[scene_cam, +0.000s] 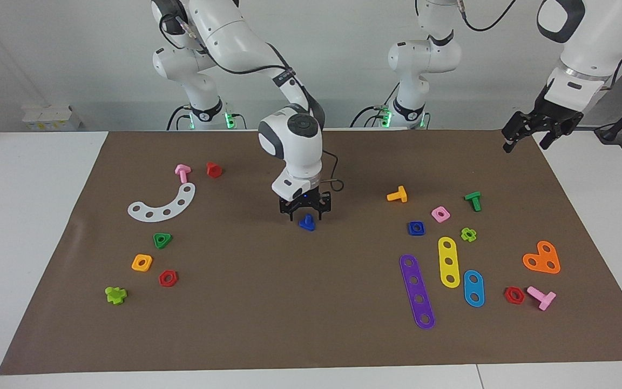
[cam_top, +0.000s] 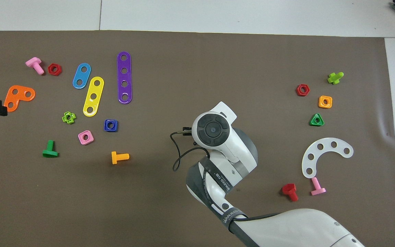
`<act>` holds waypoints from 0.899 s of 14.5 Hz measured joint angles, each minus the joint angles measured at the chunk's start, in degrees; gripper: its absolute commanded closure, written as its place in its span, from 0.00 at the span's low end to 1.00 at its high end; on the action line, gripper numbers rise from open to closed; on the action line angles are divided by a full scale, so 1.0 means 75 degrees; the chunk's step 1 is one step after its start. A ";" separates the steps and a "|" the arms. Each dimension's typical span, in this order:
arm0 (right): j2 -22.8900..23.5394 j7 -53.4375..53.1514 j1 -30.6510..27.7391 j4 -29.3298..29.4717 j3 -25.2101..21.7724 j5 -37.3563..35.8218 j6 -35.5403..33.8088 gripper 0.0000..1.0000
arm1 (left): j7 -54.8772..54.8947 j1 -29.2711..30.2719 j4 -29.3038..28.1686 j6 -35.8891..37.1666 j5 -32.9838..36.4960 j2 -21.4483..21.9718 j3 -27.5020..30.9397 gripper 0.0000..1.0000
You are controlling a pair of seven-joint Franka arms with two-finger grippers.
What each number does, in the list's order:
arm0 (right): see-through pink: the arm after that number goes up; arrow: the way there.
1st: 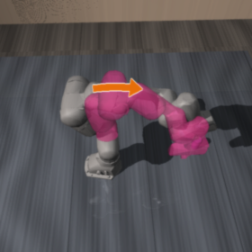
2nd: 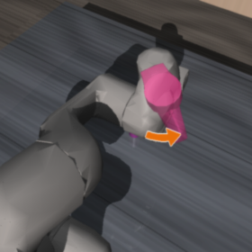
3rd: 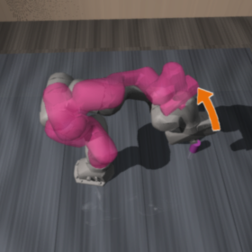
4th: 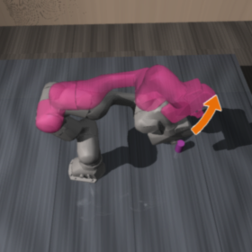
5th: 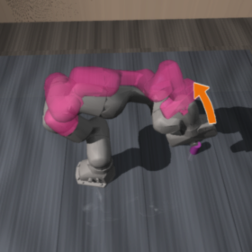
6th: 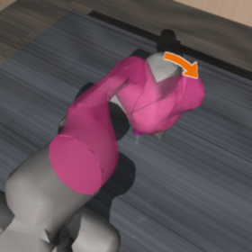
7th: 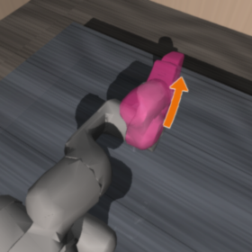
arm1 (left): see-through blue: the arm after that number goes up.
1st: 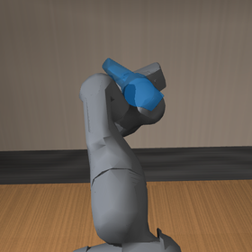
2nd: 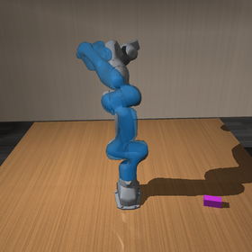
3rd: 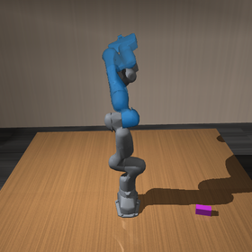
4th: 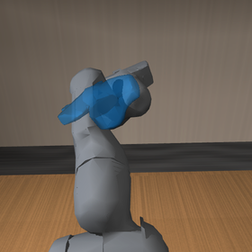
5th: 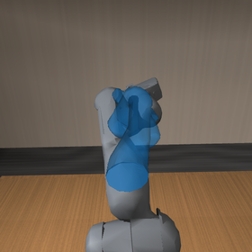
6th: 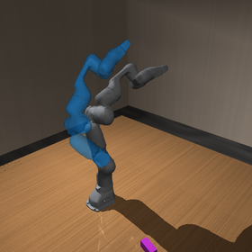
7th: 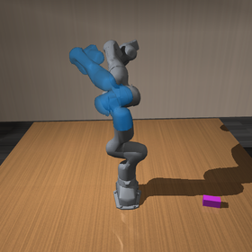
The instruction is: Unscrew and place screws in storage area
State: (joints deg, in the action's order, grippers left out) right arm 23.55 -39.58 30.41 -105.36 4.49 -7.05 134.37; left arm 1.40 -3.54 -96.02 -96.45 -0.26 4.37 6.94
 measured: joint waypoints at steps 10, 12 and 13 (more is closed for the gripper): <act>0.0000 0.0000 0.0069 0.0000 0.0004 -0.0075 -0.0003 0.50 | 0.0136 0.0031 0.1525 0.0780 0.0042 -0.0613 0.0170 0.00; 0.0000 0.0000 0.0122 0.0000 0.0005 -0.0077 -0.0007 0.57 | 0.0148 0.0030 0.1317 0.0619 0.0043 -0.0608 0.0164 0.00; 0.0000 0.0000 0.0132 0.0000 0.0005 -0.0077 -0.0011 0.64 | 0.0153 0.0029 0.1268 0.0577 0.0043 -0.0606 0.0153 0.00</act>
State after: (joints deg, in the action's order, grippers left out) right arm 23.55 -39.58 31.39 -105.36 4.52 -7.63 134.29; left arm 2.55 -3.33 -86.52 -92.12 0.06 -0.18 8.08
